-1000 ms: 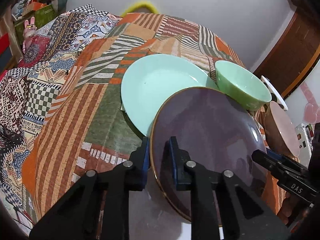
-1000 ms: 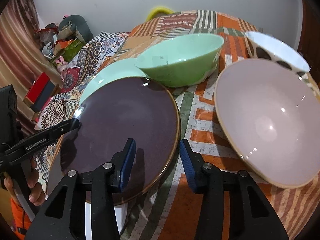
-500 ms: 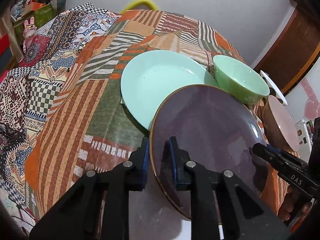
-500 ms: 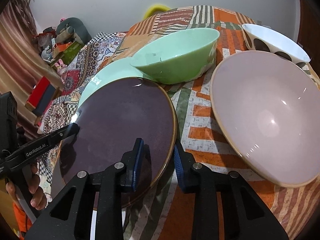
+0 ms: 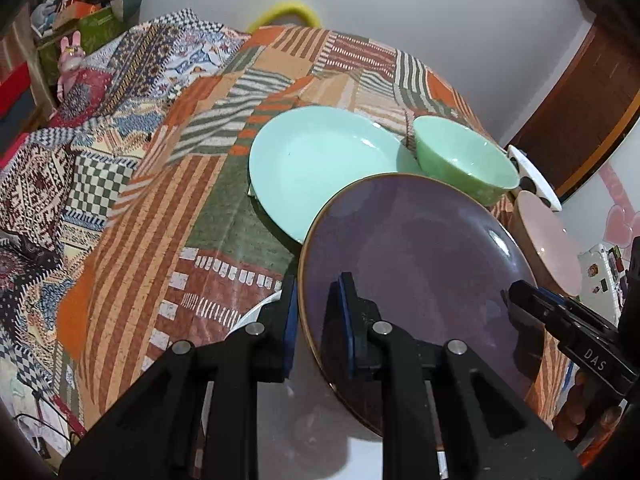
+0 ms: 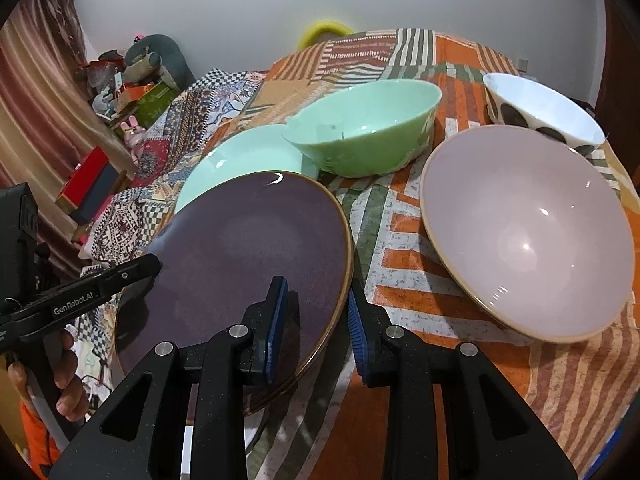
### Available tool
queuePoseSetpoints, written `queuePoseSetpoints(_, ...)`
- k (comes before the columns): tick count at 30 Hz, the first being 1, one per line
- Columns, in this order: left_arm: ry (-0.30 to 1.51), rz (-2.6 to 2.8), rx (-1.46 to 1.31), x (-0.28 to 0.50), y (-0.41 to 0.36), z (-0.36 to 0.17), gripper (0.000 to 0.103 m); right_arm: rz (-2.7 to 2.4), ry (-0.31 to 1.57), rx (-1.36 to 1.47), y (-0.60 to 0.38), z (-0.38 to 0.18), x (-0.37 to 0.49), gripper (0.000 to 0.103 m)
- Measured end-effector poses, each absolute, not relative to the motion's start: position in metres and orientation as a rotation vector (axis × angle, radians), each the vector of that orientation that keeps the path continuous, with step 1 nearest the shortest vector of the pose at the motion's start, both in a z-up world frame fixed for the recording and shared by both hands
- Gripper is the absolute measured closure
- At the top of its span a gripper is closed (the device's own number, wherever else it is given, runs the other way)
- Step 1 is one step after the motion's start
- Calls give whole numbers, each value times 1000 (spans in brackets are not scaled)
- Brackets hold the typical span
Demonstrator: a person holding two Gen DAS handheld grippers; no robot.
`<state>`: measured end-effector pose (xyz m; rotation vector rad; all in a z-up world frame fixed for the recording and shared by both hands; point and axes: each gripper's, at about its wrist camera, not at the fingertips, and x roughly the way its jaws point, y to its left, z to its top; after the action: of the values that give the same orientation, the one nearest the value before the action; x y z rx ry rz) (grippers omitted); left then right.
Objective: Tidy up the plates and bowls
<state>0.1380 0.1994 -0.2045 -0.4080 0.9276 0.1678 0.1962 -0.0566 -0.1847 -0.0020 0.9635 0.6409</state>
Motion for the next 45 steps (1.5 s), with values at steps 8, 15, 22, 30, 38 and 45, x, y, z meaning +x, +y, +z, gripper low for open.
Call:
queuePoseSetpoints(8,880,156,-375,120,182,-172,84,646,911,22,-70,-165,182,76)
queuePoseSetpoints(15,855,134,-352,107,161,-151,84,642,867,38,-87,-147,168,76)
queuePoseSetpoints(22,827,111,-316,92,136,-131,84,630,826,52,-107,-135,152,76)
queuePoseSetpoints(30,821,86,-291,79,109,-120,84,612,792,67,-131,-126,134,76)
queuePoseSetpoints(38,844,53,-255,74,82,-119,83,586,785,76,-158,-128,123,76)
queuePoseSetpoints(45,886,37,-231,75,66,-128,82,568,796,77,-175,-135,112,76)
